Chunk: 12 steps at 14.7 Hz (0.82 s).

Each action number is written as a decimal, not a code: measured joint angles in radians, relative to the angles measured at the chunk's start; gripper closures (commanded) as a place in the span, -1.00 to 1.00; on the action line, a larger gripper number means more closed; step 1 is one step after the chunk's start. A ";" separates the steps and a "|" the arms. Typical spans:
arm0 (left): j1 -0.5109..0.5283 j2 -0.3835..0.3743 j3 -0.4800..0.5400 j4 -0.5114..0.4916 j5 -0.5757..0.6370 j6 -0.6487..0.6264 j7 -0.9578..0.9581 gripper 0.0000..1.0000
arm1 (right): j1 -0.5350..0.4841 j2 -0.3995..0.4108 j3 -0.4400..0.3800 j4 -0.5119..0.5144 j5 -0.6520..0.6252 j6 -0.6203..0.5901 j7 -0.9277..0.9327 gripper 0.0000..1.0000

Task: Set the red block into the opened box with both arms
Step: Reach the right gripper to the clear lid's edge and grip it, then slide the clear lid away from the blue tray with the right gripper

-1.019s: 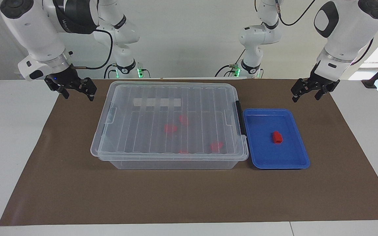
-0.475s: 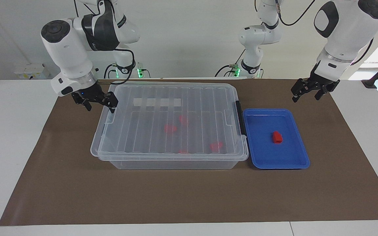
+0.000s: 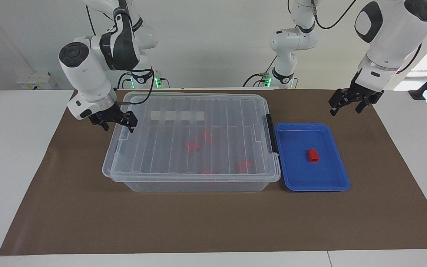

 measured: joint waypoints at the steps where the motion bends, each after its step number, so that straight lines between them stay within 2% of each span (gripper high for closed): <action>1: 0.000 0.000 0.000 0.000 0.000 0.000 0.000 -1.00 | -0.002 -0.005 0.000 -0.012 0.000 0.004 -0.005 -1.00; 12: 0.000 0.000 0.000 0.000 0.000 0.000 0.000 -1.00 | -0.037 -0.039 -0.041 -0.111 -0.001 0.037 -0.107 -1.00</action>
